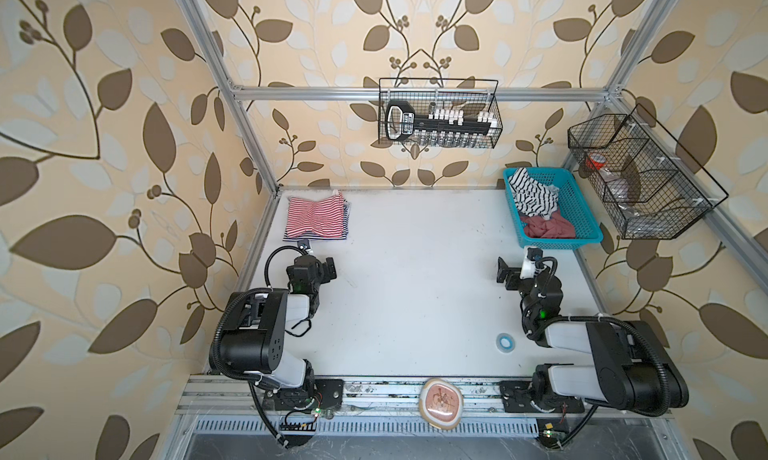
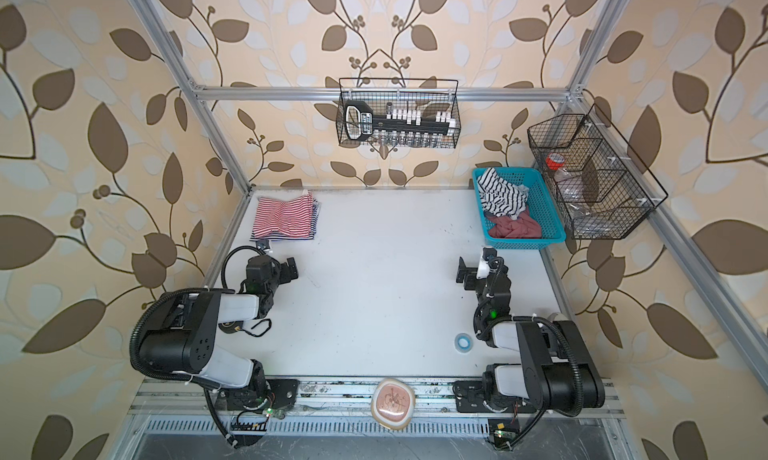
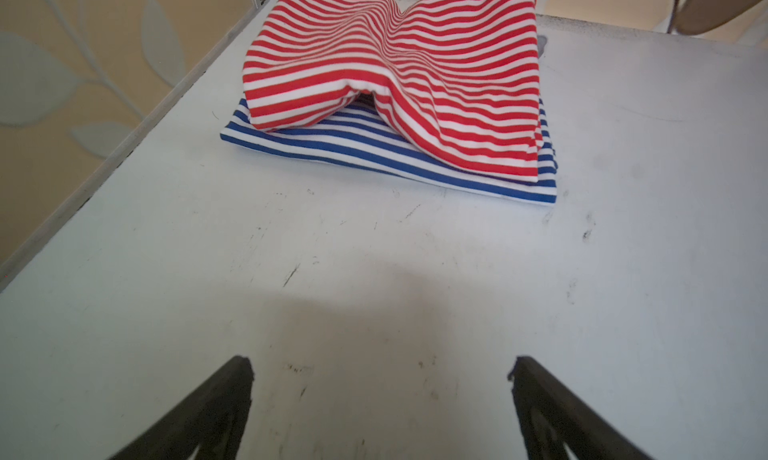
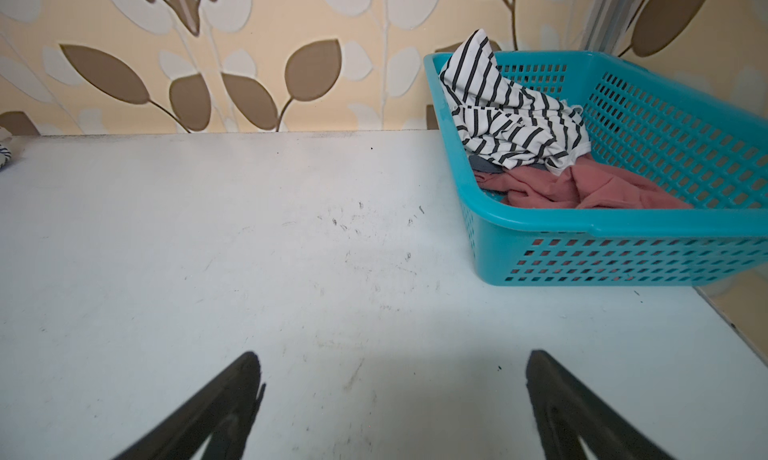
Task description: Fold and stack the tank tops
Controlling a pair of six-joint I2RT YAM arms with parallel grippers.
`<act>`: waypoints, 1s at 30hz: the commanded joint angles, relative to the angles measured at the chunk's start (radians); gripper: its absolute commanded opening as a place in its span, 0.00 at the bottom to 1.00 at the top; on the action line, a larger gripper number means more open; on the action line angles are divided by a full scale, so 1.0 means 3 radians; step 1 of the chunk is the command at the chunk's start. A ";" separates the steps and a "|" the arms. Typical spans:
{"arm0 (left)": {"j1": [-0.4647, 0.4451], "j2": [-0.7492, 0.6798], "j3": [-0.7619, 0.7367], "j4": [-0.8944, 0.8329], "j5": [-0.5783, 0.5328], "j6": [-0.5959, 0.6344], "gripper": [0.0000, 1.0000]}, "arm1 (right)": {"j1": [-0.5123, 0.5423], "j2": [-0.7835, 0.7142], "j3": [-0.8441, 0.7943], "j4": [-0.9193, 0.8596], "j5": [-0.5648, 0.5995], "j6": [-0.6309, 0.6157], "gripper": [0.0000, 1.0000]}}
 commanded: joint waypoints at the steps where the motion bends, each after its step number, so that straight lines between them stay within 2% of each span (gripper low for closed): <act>1: 0.0010 -0.0038 0.0059 0.0117 0.0005 0.0055 0.99 | -0.0008 0.0022 0.0069 0.0018 -0.0045 -0.0054 1.00; 23: 0.0008 -0.0034 0.0062 0.0121 0.0006 0.0056 0.99 | -0.0011 0.0020 0.0067 0.0019 -0.0049 -0.0054 1.00; 26: 0.0007 -0.0060 0.0047 0.0133 0.0004 0.0062 0.99 | -0.0008 -0.0004 0.0091 0.0000 -0.0058 -0.0058 0.95; 27: 0.0007 -0.0075 0.0062 0.0103 0.0014 0.0079 0.99 | 0.0002 -0.0060 0.0159 -0.0187 -0.0034 -0.0068 0.94; 28: 0.0005 -0.0120 0.0150 -0.0054 0.0008 0.0080 0.99 | 0.0012 -0.0143 0.0237 -0.0375 -0.0003 -0.0070 0.92; 30: 0.0005 -0.0257 0.0530 -0.0839 -0.0034 0.0042 0.99 | 0.0022 -0.0301 0.0422 -0.0844 0.0010 -0.0079 0.92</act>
